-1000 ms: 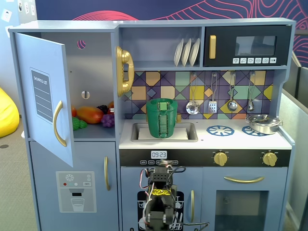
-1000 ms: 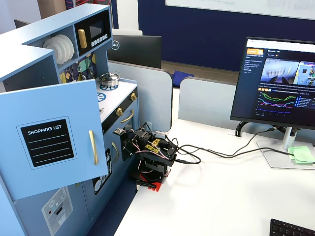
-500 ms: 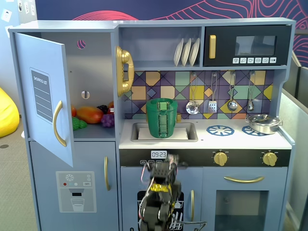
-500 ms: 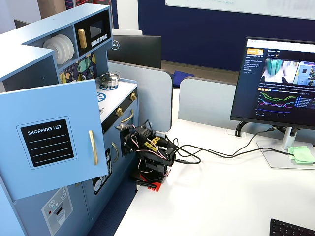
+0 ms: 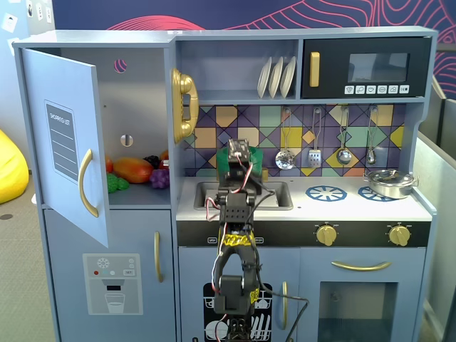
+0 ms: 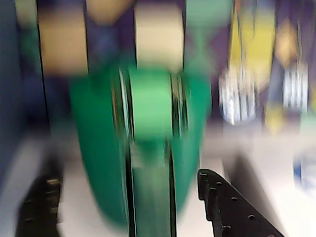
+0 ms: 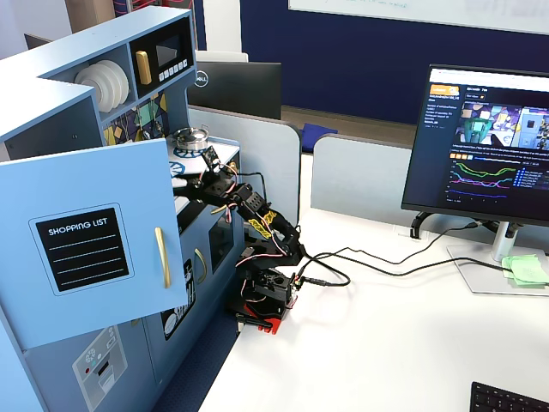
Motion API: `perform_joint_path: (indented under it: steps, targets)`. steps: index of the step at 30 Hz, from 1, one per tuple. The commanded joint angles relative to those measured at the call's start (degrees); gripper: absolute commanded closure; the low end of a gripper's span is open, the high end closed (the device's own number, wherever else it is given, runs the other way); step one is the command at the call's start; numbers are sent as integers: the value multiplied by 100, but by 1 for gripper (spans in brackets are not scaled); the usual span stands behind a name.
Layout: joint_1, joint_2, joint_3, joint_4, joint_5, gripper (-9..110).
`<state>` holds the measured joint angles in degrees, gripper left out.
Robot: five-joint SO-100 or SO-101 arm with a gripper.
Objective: Take off the lid from the green recipient and place it on the counter
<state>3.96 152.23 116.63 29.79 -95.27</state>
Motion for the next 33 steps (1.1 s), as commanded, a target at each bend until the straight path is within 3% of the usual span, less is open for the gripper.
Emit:
perform_joint_path:
  steps: [1, 33]
  targets:
    - [-53, -343, -475, -703, -158, 62]
    - [97, -2988, -2180, -1450, -229, 68]
